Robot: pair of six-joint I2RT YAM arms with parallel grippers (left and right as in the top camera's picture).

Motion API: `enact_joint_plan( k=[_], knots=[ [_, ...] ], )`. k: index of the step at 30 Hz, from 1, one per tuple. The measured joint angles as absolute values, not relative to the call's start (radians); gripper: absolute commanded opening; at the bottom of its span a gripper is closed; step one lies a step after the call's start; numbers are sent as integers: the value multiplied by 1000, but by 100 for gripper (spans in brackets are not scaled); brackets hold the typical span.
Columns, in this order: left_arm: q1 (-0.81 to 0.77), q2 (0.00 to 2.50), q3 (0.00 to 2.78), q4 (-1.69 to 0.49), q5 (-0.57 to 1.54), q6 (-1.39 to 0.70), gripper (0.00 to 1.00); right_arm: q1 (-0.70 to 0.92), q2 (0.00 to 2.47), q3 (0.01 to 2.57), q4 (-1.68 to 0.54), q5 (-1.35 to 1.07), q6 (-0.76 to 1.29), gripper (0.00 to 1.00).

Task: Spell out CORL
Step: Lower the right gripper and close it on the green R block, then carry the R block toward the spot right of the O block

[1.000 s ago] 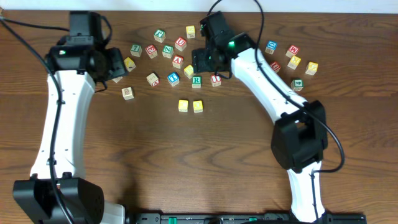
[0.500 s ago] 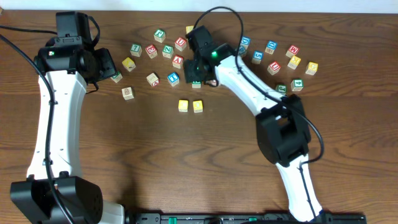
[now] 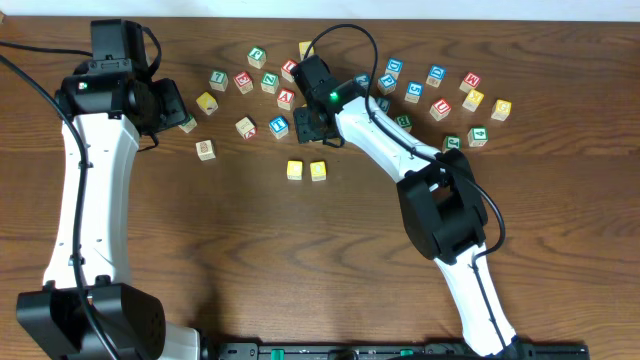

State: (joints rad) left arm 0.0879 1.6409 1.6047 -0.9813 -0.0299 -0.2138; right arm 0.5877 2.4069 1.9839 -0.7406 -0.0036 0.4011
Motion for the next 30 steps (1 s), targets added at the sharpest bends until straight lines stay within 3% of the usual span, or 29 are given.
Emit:
enact_joint_plan(
  k=[18, 30],
  knots=[
    [88, 1641, 1605, -984, -30, -214, 62, 588, 2410, 1984, -739, 22, 401, 29],
    [88, 1641, 1605, -984, -30, -214, 62, 588, 2403, 1984, -759, 23, 401, 22]
  ],
)
